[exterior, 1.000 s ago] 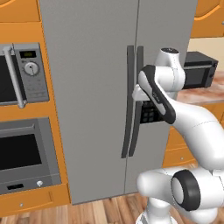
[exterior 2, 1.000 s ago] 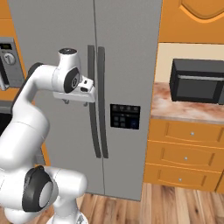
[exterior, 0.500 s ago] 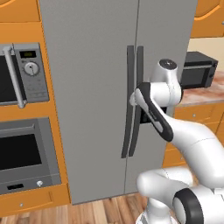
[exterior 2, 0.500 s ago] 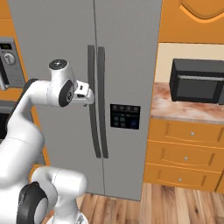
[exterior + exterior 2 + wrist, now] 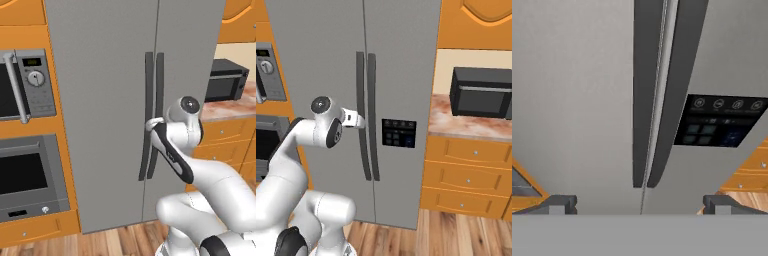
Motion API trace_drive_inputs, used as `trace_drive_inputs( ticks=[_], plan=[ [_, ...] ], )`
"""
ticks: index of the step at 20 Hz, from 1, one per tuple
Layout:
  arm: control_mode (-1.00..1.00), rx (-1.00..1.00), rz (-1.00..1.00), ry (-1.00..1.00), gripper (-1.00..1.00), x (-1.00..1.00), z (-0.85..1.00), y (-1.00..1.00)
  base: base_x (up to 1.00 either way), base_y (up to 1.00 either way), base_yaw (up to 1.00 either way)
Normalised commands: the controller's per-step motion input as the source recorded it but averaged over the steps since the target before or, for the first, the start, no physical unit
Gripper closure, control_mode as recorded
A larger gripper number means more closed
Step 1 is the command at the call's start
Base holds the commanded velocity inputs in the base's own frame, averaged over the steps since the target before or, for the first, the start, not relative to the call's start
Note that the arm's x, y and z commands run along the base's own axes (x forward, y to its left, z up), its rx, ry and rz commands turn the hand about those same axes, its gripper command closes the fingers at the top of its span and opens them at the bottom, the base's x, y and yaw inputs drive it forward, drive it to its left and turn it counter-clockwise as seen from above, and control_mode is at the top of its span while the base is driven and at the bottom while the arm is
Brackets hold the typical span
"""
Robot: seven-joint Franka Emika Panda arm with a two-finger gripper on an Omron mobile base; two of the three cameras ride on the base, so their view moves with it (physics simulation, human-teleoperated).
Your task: Retrieve the fish from the fridge and place it on the saucepan with marinade on the stove.
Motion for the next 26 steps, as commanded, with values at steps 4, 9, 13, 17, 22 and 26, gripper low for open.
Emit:
trace_drive_inputs(
  ticks=[4,9,13,17,22,26],
  plan=[
    [-1.00,0.00,-0.06,0.00,-1.00,0.52,-0.02,0.01,0.00,0.00,0.00],
    [-1.00,0.00,-0.04,0.00,-1.00,0.61,-0.01,0.00,0.00,0.00,0.00],
    [-1.00,0.00,-0.01,0.00,-1.00,0.56,-0.04,0.00,0.00,0.00,0.00],
    [-1.00,0.00,0.00,0.00,-1.00,0.56,-0.12,0.04,0.00,0.00,0.00],
    [-1.00,0.00,0.00,0.00,-1.00,0.56,-0.13,0.00,0.00,0.00,0.00],
    [-1.00,0.00,0.00,0.01,-1.00,0.57,-0.22,0.00,0.00,0.00,0.00]
  ],
)
